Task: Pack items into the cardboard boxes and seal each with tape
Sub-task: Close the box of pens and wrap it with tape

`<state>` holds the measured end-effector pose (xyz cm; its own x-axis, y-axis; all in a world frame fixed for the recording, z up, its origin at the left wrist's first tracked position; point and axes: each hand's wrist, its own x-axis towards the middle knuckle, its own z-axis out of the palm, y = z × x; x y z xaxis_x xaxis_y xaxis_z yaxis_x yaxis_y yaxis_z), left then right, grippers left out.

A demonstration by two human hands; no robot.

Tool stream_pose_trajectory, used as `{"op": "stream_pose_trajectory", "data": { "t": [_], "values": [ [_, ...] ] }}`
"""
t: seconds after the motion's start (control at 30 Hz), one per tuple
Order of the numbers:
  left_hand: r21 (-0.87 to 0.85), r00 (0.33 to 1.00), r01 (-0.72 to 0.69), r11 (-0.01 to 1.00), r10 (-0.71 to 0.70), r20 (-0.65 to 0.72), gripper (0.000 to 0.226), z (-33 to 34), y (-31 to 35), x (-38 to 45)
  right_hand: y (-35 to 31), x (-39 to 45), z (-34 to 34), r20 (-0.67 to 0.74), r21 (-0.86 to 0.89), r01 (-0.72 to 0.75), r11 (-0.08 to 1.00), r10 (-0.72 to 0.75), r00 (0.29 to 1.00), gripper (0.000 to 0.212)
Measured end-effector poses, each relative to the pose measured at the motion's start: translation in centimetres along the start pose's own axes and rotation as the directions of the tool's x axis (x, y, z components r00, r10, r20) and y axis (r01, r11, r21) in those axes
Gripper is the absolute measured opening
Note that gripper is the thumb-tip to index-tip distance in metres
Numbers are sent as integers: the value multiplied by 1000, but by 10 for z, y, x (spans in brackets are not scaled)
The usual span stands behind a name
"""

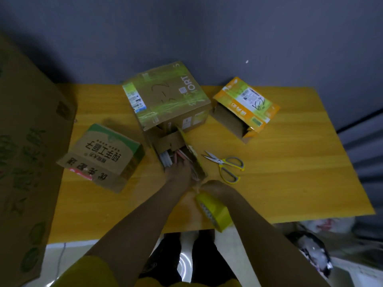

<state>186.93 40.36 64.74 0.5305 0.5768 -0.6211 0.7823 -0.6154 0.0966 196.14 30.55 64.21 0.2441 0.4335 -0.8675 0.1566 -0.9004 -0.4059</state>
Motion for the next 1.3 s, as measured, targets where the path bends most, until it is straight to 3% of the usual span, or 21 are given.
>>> {"op": "stream_pose_trajectory", "data": {
  "t": [0.13, 0.33, 0.43, 0.53, 0.6, 0.67, 0.77, 0.83, 0.93, 1.07, 1.3],
  "values": [
    [-15, 1000, -4, 1000, 4, -25, 68, 7, -4, 3, 16, 1, 12, -216, 10, 86, 996, -82, 973, 42],
    [-37, 994, -60, 998, 56, -98, 70, 12, -14, 2, 43, -4, 6, -342, 26, 50, 998, -38, 939, 37],
    [13, 990, -95, 995, 96, -108, 74, 13, -15, 0, 56, -14, 2, -366, 99, 112, 989, -69, 928, 33],
    [47, 984, -42, 998, 49, -174, 72, 5, -7, -9, 66, -24, -2, -409, 169, 229, 959, -143, 901, 16],
    [123, 941, -42, 991, 81, -328, 55, 1, -2, -20, 71, -32, -5, -402, 172, 280, 944, -192, 895, 13],
    [142, 872, -186, 972, 230, -433, 39, 0, 4, -30, 75, -39, -9, -383, 187, 301, 935, -213, 899, 11],
    [10, 804, -495, 869, 463, -374, 36, 2, 27, -40, 83, -45, -15, -372, 183, 354, 917, -268, 889, 16],
    [-147, 802, -582, 800, 536, -263, 28, 3, 49, -42, 90, -48, -21, -379, 190, 409, 892, -318, 869, 18],
    [-326, 836, -549, 769, 506, -215, 29, 7, 80, -34, 100, -53, -38, -415, 182, 500, 847, -395, 820, 21],
    [-489, 884, -467, 737, 402, -239, 11, 8, 120, -14, 119, -50, -74, -481, 103, 533, 840, -426, 766, 25],
    [-376, 859, -501, 779, 394, -329, 6, -1, 205, 14, 150, -49, -170, -284, -92, 455, 886, -461, 841, 52]
  ]
}}
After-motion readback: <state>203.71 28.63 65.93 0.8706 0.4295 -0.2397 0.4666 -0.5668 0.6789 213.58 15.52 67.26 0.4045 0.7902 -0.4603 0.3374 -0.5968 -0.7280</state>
